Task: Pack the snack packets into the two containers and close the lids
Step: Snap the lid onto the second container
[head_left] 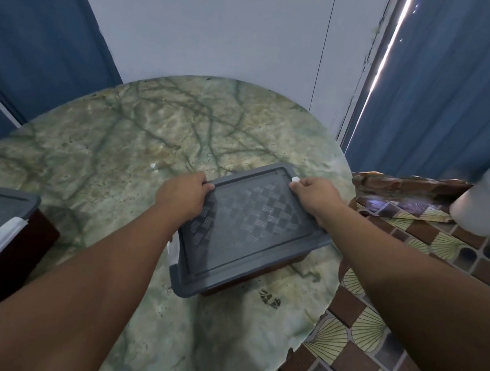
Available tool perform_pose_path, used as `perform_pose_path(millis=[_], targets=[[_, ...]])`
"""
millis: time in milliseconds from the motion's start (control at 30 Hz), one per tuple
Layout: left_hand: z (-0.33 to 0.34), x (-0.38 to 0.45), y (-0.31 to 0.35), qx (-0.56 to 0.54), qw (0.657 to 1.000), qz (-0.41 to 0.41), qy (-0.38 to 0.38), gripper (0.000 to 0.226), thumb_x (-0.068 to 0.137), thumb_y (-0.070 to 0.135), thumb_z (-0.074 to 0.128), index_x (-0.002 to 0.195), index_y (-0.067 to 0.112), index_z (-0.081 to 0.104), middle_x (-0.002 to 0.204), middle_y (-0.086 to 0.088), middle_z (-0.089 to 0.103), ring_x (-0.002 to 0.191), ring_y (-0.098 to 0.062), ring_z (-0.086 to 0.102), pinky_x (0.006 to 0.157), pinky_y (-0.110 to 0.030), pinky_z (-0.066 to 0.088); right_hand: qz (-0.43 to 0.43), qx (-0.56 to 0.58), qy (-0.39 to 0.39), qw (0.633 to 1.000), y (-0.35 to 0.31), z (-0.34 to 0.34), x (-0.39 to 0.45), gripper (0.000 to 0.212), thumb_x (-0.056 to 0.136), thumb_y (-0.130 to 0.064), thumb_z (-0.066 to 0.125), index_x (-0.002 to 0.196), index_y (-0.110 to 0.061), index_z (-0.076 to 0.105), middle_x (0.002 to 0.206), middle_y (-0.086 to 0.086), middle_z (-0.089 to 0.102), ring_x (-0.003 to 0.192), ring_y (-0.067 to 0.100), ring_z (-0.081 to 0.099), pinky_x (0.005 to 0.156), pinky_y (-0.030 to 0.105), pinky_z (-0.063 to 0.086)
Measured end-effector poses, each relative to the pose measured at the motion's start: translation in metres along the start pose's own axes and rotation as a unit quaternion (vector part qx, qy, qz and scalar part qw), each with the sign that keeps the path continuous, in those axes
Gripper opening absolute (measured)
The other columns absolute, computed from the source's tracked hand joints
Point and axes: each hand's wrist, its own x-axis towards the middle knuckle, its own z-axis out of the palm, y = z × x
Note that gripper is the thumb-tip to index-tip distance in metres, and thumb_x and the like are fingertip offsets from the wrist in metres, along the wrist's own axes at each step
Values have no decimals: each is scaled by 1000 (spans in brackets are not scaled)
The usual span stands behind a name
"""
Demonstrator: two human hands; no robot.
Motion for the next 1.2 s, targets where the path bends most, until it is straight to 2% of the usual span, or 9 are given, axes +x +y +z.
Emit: perform_pose_path(millis=[133, 233, 300, 400, 500, 667, 800, 933, 1200], targets=[[-2, -15, -24, 8, 997, -70, -18, 40, 105, 53, 35, 96, 21, 55, 100, -8, 65, 94, -31, 61, 71, -37, 42, -36, -147, 77, 986, -19, 19, -7, 49, 95, -55, 56, 135, -27, 55, 138, 13, 47, 127, 35, 43, 103, 45, 39], [-2, -31, -39, 5, 994, -113, -13, 43, 106, 51, 33, 102, 15, 56, 109, -15, 66, 101, -35, 61, 74, -38, 42, -2, -104, 112, 988, -20, 37, -15, 67, 92, -58, 59, 140, -17, 37, 144, 19, 32, 134, 41, 32, 108, 48, 33], [-3, -42, -46, 10, 990, -140, -21, 49, 107, 49, 31, 115, 10, 59, 118, -18, 65, 110, -37, 61, 80, -40, 42, 21, 16, 45, 999, -20, 52, -13, 69, 92, -59, 58, 136, -9, 39, 142, 20, 43, 130, 41, 45, 106, 48, 42], [-5, -54, -53, -4, 985, -167, -52, 53, 109, 42, 29, 125, 2, 60, 125, -21, 64, 115, -38, 60, 90, -41, 45, -4, 101, -22, 995, -25, 78, -13, 60, 87, -65, 47, 113, -12, 59, 114, 10, 68, 104, 33, 65, 91, 49, 55], [-5, -65, -56, -40, 981, -180, -65, 51, 109, 37, 29, 123, 0, 62, 121, -23, 65, 110, -38, 62, 89, -40, 47, -36, 127, -41, 990, -37, 95, -20, 35, 96, -47, 51, 118, -21, 57, 112, 3, 66, 103, 29, 64, 92, 49, 54], [-2, -71, -61, -189, 951, -226, -89, 42, 107, 36, 34, 108, 2, 59, 104, -22, 64, 81, -32, 64, 62, -35, 55, -63, 73, -35, 995, -43, 97, -17, 34, 104, -38, 49, 129, -16, 56, 125, 12, 64, 115, 35, 60, 100, 48, 48], [1, -68, -64, -358, 891, -263, -99, 42, 102, 41, 42, 117, 6, 58, 101, -12, 61, 90, -32, 63, 80, -45, 59, -75, 77, -34, 994, -39, 101, -9, 33, 104, -38, 48, 127, -16, 57, 123, 13, 64, 115, 36, 60, 100, 50, 48], [10, -58, -63, -358, 906, -227, -20, 56, 104, 54, 36, 125, 7, 58, 116, -13, 62, 103, -32, 62, 93, -46, 52, -81, 58, -26, 995, -38, 102, -6, 34, 105, -37, 44, 128, -14, 57, 124, 13, 64, 115, 36, 60, 100, 48, 47], [21, -36, -52, -303, 918, -251, 41, 51, 109, 43, 29, 122, 0, 54, 119, -21, 61, 88, -27, 48, 75, -36, 36, -88, 52, -38, 994, -54, 104, 17, 33, 106, -37, 42, 130, -20, 56, 123, 10, 64, 113, 35, 60, 101, 48, 48]])
